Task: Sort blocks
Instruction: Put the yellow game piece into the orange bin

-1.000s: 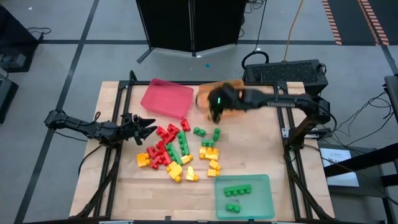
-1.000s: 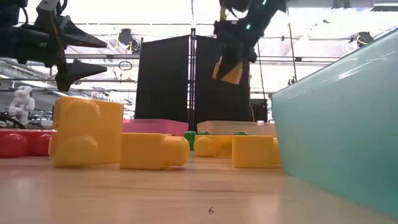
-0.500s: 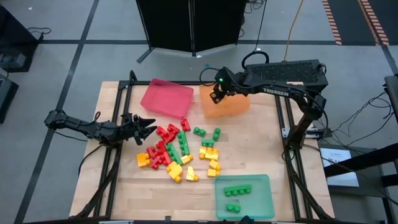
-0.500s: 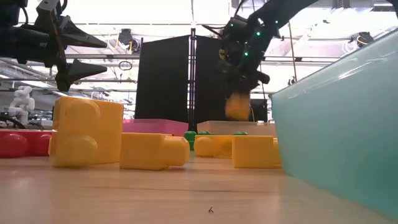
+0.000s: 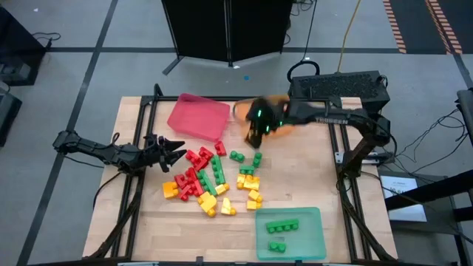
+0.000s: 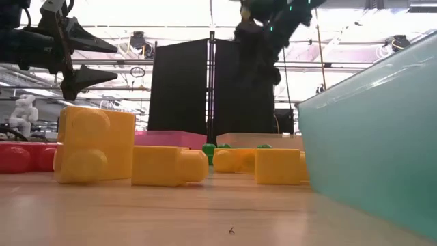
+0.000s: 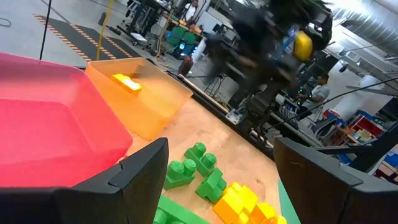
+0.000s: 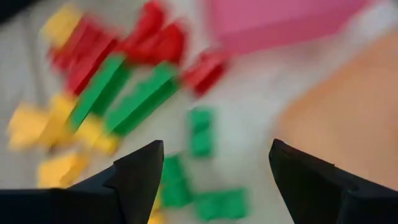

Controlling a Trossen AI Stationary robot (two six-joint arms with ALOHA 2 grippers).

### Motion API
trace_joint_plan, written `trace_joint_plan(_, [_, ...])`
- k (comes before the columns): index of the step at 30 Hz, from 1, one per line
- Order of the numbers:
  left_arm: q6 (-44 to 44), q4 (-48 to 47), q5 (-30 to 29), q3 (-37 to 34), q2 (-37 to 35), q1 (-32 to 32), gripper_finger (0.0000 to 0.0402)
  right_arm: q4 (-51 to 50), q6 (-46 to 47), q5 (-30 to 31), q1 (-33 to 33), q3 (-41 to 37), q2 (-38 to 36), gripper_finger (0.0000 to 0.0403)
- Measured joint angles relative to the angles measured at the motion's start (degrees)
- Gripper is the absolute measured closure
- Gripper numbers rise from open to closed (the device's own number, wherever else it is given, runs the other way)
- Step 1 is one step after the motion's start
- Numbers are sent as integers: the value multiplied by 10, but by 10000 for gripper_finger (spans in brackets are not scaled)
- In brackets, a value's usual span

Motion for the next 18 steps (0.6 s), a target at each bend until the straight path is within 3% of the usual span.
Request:
trace_joint_plan(6, [0,0,0,0,0,0,110,-4,-4,45,132,0,30,118])
trace_joint_plan(13, [0,-14,1,0,0,0,110,5,-15,49,188,0,78,115])
trace_joint_plan(18, [0,-16,21,0,0,0,110,6,8,51,210,0,111,87])
